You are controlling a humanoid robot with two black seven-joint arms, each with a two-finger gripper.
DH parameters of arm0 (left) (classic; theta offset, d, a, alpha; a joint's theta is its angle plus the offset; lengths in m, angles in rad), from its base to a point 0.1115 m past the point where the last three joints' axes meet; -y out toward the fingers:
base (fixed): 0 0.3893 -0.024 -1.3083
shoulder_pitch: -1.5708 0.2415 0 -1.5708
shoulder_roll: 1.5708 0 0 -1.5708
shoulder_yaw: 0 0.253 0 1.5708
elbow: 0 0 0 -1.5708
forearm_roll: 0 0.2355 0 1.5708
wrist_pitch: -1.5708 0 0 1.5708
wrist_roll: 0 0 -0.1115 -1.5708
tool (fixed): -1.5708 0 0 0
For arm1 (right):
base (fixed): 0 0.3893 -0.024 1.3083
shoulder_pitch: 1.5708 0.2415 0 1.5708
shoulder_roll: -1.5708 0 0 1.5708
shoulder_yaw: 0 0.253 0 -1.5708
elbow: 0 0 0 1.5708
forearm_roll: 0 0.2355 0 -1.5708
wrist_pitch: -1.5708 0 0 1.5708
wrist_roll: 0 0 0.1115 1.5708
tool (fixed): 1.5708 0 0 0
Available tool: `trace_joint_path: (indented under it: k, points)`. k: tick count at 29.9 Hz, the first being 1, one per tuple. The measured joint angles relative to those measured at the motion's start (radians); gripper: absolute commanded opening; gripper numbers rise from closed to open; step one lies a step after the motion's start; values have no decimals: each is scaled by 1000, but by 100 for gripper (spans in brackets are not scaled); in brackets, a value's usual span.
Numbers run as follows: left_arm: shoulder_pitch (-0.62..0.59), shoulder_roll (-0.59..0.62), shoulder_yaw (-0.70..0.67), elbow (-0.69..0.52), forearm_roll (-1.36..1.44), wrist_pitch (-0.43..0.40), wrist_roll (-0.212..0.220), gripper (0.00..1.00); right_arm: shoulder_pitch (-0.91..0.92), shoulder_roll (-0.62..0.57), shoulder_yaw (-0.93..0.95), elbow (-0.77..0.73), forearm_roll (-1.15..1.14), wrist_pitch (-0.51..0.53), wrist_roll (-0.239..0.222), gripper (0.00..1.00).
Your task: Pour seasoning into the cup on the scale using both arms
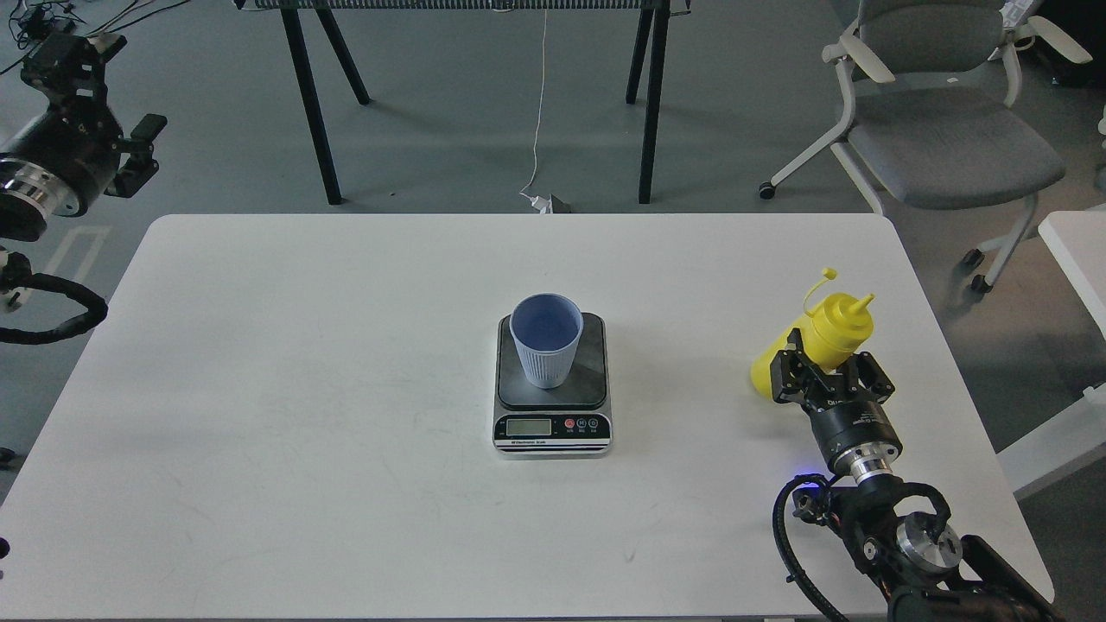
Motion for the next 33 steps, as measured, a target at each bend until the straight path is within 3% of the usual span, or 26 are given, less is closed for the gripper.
trace_joint_path:
  k: [1, 2, 13, 33]
  points:
    - [-1, 0, 0, 0, 0, 0, 0, 100, 0, 0, -7, 1, 0, 0, 0, 94]
    - [-1, 0, 0, 0, 0, 0, 0, 100, 0, 0, -15, 3, 0, 0, 0, 100]
    - [-1, 3, 1, 0, 0, 0, 0, 100, -15, -8, -35, 31, 0, 0, 3, 100]
    - [1, 1, 0, 1, 0, 0, 0, 100, -166, -40, -37, 223, -44, 0, 3, 100]
